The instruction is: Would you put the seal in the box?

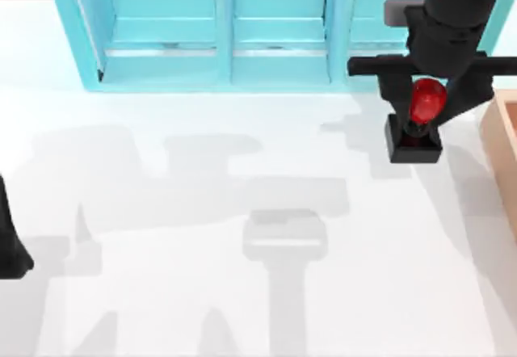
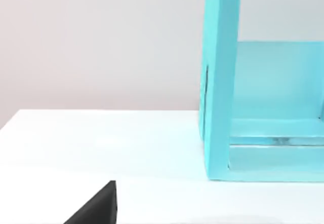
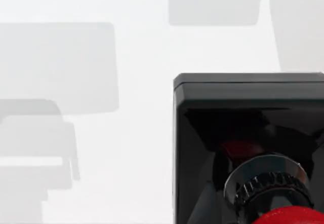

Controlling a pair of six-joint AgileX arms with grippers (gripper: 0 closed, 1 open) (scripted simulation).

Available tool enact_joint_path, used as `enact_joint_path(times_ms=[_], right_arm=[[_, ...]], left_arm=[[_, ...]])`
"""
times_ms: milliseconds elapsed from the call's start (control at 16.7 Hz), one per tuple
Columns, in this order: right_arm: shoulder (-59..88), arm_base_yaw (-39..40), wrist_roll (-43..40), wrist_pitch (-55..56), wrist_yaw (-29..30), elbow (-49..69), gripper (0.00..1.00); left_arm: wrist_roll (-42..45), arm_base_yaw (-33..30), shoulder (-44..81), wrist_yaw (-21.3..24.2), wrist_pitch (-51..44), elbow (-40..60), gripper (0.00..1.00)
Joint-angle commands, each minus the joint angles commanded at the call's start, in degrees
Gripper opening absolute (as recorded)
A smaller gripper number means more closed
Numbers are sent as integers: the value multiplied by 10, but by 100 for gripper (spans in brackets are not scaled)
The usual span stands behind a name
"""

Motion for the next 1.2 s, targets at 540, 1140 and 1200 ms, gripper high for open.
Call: enact_joint_path(times_ms=[540, 1140, 1200], right_arm=[[-26, -60, -63, -11, 0, -18, 0], [-169, -382, -388, -34, 1, -141, 0], [-177, -394, -399, -33, 1, -147, 0]], left_arm=[[0, 0, 0, 0, 0, 0, 100], [0, 0, 0, 0, 0, 0, 100], [0, 0, 0, 0, 0, 0, 100]])
